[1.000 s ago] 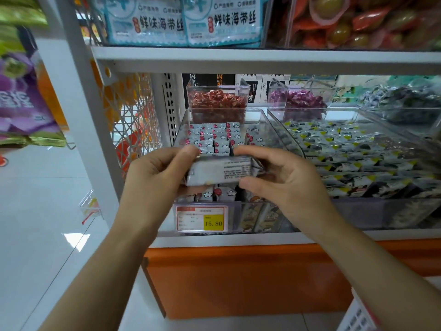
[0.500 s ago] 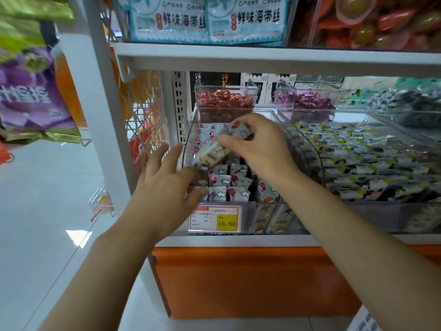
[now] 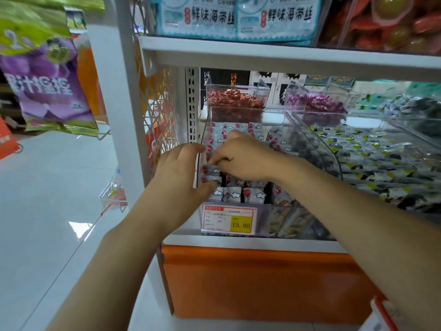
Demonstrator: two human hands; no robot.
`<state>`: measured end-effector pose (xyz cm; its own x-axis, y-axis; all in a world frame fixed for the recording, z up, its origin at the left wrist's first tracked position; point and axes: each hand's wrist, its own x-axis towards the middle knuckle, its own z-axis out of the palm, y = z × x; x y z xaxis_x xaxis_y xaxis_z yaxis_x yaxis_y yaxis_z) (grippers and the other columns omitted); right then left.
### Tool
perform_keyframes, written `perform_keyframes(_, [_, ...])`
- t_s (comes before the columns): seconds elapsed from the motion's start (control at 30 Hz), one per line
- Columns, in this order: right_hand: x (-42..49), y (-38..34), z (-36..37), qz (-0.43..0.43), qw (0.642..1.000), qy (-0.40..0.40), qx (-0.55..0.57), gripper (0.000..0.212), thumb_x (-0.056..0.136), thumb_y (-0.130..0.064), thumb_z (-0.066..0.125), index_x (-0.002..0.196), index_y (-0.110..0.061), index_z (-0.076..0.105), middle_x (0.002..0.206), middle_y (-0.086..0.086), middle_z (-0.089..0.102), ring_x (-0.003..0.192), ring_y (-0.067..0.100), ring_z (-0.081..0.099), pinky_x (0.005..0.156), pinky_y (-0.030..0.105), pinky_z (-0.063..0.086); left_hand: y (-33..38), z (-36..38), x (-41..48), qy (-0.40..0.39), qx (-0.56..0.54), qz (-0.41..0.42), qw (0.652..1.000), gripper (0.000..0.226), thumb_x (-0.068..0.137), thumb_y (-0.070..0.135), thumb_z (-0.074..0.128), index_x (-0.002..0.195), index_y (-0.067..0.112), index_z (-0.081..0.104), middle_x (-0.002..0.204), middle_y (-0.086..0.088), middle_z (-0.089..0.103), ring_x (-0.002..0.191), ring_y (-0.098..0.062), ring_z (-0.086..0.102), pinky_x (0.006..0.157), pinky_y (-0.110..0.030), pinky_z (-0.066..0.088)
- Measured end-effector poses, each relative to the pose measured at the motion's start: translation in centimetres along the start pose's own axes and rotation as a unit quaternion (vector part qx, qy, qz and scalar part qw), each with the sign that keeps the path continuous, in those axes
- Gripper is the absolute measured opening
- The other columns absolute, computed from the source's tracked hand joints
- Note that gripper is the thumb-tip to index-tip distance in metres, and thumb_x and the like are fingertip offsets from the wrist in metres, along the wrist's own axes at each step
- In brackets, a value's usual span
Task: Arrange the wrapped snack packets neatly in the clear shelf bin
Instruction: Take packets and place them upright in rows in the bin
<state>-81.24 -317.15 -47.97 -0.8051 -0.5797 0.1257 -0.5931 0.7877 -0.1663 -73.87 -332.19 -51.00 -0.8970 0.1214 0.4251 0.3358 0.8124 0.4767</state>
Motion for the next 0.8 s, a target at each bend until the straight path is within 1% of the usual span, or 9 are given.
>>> perform_keyframes(0.07, [0.6,0.1,-0.5,0.004,0.994,0.05,0.102,0.026,0.092,-0.011,0.05,0.107,-0.019,0.07,0.097,-0.006,0.062,0.082,0.004,0.052,0.068,0.013,0.037,0.0,-0.1,0.1,0.007,-0.005,0.001,1.0,0.063,0.083,0.03,0.066,0.138,0.02,0.035,0.143,0.0,0.038,0.131,-0.016,0.027,0.091,-0.017,0.017])
perform_keyframes(0.13, [1.3,0.3,-1.0,0.029,0.976,0.128,0.176,0.024,0.089,-0.003,0.052,0.097,-0.014,0.072,0.103,0.0,0.069,0.079,-0.002,0.056,0.073,0.014,0.042,-0.2,-0.3,0.0,0.014,-0.004,0.002,1.0,0.062,0.084,0.031,0.066,0.137,0.021,0.036,0.142,0.0,0.039,0.131,-0.016,0.029,0.092,-0.02,0.019])
perform_keyframes(0.2, [2.2,0.7,-1.2,0.046,0.975,0.156,0.154,0.022,0.088,-0.001,0.054,0.092,-0.012,0.072,0.105,0.002,0.07,0.083,0.001,0.057,0.084,0.022,0.046,-0.3,-0.5,0.0,0.016,-0.001,-0.003,1.0,0.062,0.084,0.032,0.065,0.137,0.021,0.036,0.142,0.0,0.039,0.132,-0.017,0.029,0.095,-0.022,0.022])
perform_keyframes(0.27, [3.2,0.9,-0.8,0.04,0.987,0.129,0.084,0.017,0.087,-0.007,0.058,0.089,-0.012,0.074,0.102,0.001,0.071,0.095,0.01,0.059,0.095,0.033,0.045,-0.4,-0.5,0.0,0.018,0.002,-0.005,1.0,0.062,0.084,0.031,0.065,0.137,0.02,0.035,0.143,0.0,0.038,0.133,-0.018,0.029,0.097,-0.023,0.023])
perform_keyframes(0.4, [4.3,0.5,0.8,0.051,0.993,0.096,-0.05,0.007,0.08,-0.024,0.07,0.081,-0.018,0.071,0.094,-0.001,0.066,0.112,0.022,0.045,0.079,0.032,0.039,-0.2,-0.5,0.1,0.031,-0.006,-0.001,1.0,0.061,0.085,0.027,0.065,0.138,0.02,0.036,0.142,-0.001,0.039,0.131,-0.019,0.031,0.096,-0.024,0.025])
perform_keyframes(0.53, [4.0,0.0,0.2,0.049,0.991,0.112,0.056,0.005,0.082,-0.017,0.07,0.078,-0.015,0.069,0.09,-0.003,0.066,0.101,0.015,0.054,0.088,0.035,0.045,0.0,-0.3,0.0,0.045,-0.007,0.014,0.999,0.059,0.086,0.026,0.065,0.137,0.019,0.037,0.14,0.0,0.039,0.13,-0.018,0.033,0.095,-0.02,0.023])
perform_keyframes(0.6, [3.1,-0.2,-1.1,0.056,0.97,0.163,0.172,0.005,0.085,-0.012,0.065,0.082,-0.009,0.067,0.081,-0.009,0.062,0.078,0.001,0.056,0.078,0.023,0.049,0.2,-0.3,0.0,0.056,-0.012,0.015,0.998,0.057,0.085,0.023,0.066,0.135,0.018,0.039,0.14,-0.001,0.039,0.127,-0.018,0.035,0.098,-0.022,0.026])
perform_keyframes(0.67, [1.6,-0.4,-2.2,0.07,0.936,0.225,0.262,0.003,0.087,-0.01,0.062,0.084,-0.009,0.063,0.079,-0.012,0.056,0.072,-0.003,0.051,0.064,0.009,0.044,0.4,-0.4,0.0,0.075,-0.013,0.011,0.997,0.054,0.084,0.021,0.066,0.133,0.016,0.043,0.138,-0.002,0.041,0.127,-0.019,0.037,0.103,-0.028,0.032])
perform_keyframes(0.8, [-2.6,-0.2,-2.8,0.089,0.849,0.368,0.369,0.018,0.089,-0.008,0.059,0.075,-0.018,0.056,0.081,-0.009,0.058,0.071,0.004,0.057,0.058,0.009,0.047,1.0,-0.7,0.0,0.149,-0.026,0.015,0.988,0.043,0.084,0.017,0.066,0.125,0.017,0.053,0.125,-0.001,0.045,0.115,-0.017,0.046,0.1,-0.033,0.042])
